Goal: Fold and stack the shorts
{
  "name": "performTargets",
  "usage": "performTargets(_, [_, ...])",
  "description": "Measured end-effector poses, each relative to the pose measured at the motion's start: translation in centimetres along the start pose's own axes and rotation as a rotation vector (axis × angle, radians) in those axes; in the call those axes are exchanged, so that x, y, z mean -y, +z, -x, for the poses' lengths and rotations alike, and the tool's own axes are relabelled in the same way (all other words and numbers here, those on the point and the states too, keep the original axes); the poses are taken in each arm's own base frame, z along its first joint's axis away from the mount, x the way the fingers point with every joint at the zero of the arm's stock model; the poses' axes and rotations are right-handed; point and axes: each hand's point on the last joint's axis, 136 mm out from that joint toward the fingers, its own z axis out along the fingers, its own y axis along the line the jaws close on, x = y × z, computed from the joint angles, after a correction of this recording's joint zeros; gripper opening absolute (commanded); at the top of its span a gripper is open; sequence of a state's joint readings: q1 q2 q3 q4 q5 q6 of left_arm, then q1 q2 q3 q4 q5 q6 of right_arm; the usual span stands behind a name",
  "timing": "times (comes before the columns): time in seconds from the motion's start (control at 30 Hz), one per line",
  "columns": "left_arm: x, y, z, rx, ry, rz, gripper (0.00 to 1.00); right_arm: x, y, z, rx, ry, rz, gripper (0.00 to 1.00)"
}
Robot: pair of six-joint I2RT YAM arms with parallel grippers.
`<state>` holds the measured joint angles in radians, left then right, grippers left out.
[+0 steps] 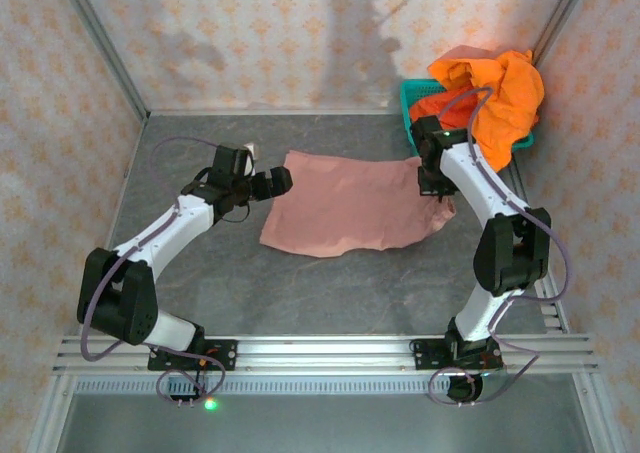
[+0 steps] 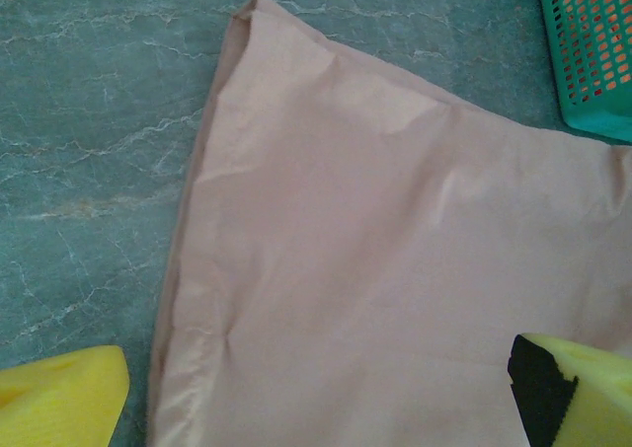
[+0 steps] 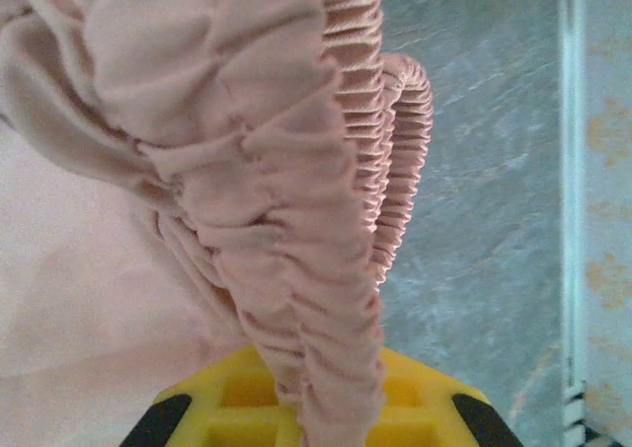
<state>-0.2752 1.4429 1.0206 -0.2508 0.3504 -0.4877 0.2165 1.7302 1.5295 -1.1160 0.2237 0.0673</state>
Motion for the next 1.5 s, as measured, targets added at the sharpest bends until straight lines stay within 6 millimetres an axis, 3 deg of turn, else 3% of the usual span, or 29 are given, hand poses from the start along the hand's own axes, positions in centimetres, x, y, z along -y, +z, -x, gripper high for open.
performTargets(0.13, [0.5,-0.2,0.3,0.002,0.003,-0.012,1.0,1.6,-1.3,0.7,0.024,-0.028,-0.073,0.0])
performTargets(0.27, [2.0,-0.6,0.9,0.009,0.027,-0.042,0.87,2.8,-3.0,1.5,0.058,-0.06,-0.141,0.0])
performTargets(0.43, [5.1,1.3,0.4,-0.055,0.042,-0.107,0.36,3.2,-4.5,2.3,0.096,-0.092,-0.177,0.0])
performTargets(0.6, [6.7,5.5,-1.7,-0.158,0.045,-0.112,0.01,3.2,-4.7,2.2,0.095,-0.115,-0.19,0.0])
performTargets(0.8, [5.9,10.1,-3.7,-0.247,0.04,-0.047,0.0,3.5,-5.0,2.2,0.096,-0.129,-0.205,0.0])
performTargets(1.03, [3.9,13.3,-6.8,-0.323,0.029,0.033,0.0,3.9,-5.5,2.6,0.11,-0.134,-0.219,0.0])
performTargets(1.37, [2.9,13.7,-11.1,-0.399,0.039,0.077,0.0,4.5,-5.7,2.8,0.117,-0.147,-0.256,0.0])
performTargets(1.5, [3.5,13.8,-11.7,-0.393,0.04,0.06,0.0,4.9,-5.8,2.9,0.121,-0.155,-0.283,0.0])
